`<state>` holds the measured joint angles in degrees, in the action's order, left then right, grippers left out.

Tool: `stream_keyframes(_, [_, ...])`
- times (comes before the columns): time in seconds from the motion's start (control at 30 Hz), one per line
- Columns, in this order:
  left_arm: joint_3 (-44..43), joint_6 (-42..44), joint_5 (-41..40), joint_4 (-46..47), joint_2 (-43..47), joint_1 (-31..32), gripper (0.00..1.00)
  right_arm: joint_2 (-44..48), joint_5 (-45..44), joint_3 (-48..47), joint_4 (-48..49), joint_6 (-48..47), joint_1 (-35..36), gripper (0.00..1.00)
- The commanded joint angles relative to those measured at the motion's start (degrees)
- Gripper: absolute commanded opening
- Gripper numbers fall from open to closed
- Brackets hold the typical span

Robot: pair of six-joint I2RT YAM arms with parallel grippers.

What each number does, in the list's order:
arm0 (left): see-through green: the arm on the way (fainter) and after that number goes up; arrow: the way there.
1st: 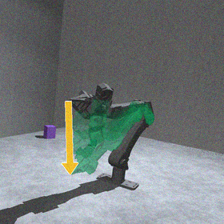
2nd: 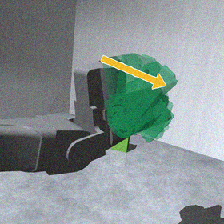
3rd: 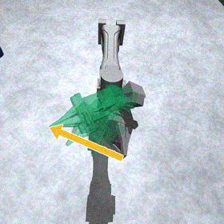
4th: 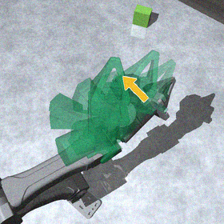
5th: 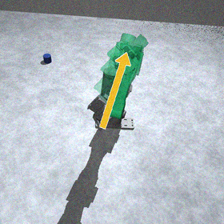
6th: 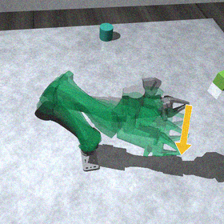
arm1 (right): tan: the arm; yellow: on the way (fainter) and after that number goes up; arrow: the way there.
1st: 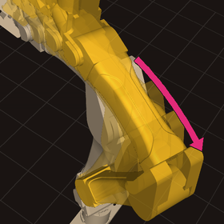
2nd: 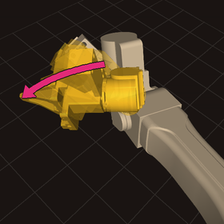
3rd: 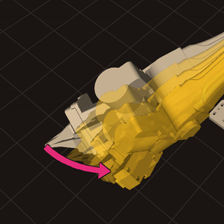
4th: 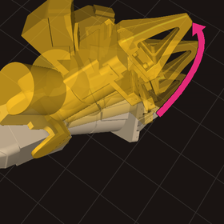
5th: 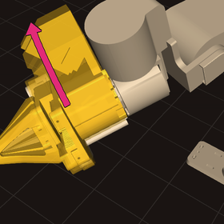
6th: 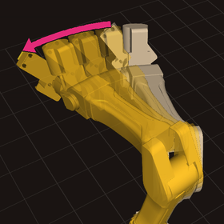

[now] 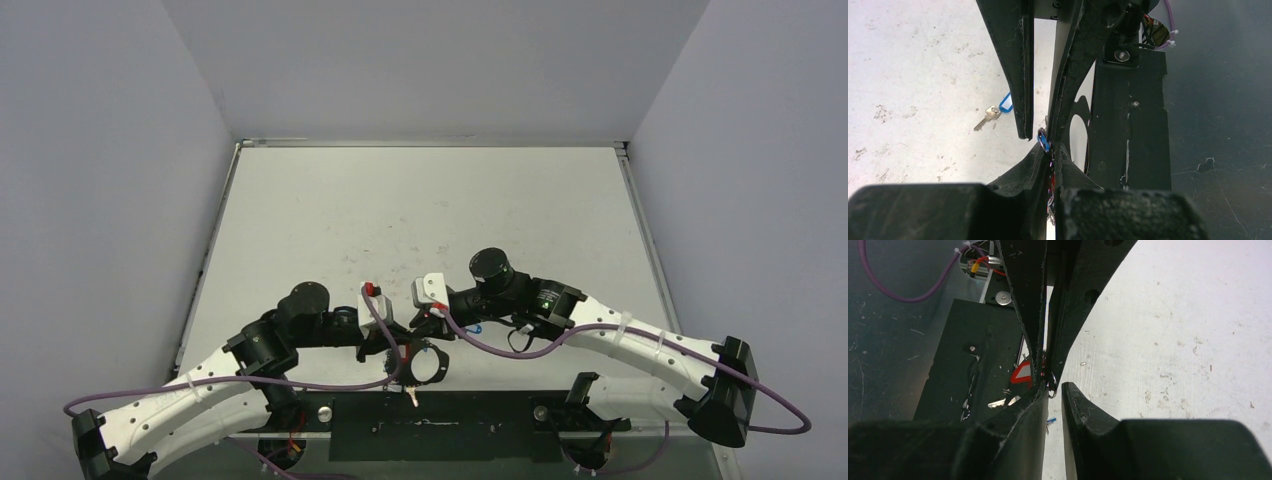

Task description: Put the keys on the keyring

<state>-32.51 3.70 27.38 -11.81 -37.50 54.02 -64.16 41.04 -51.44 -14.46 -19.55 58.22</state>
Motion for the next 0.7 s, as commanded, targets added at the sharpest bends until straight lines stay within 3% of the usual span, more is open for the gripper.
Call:
stream_keyframes(0.0, [-1.78,-0.09,1.47,4.45,1.10,0.09,0.00,-0.82,2.48,-2.69,2.06,-0.41,0.23,0.18])
stream_keyframes(0.2, [-1.46,-0.11,1.36,4.55,1.19,0.12,0.00,-0.86,4.09,-2.27,3.93,1.03,0.23,0.14])
stream_keyframes(0.3, [-1.33,-0.10,1.24,4.60,1.20,0.12,0.00,-0.79,5.07,-1.43,7.30,2.79,0.23,0.00])
stream_keyframes(0.5, [-1.32,-0.05,-0.83,3.72,2.45,0.12,0.00,-0.69,3.98,-0.46,8.74,5.60,0.23,0.00])
stream_keyframes(0.6, [-1.28,-0.31,-3.17,3.10,4.42,0.12,0.27,0.93,1.01,0.94,10.54,7.90,0.23,0.00])
stream_keyframes(0.67, [-1.01,-0.45,-4.90,3.07,6.31,0.12,0.34,2.80,-1.61,2.72,13.45,10.21,0.15,0.00])
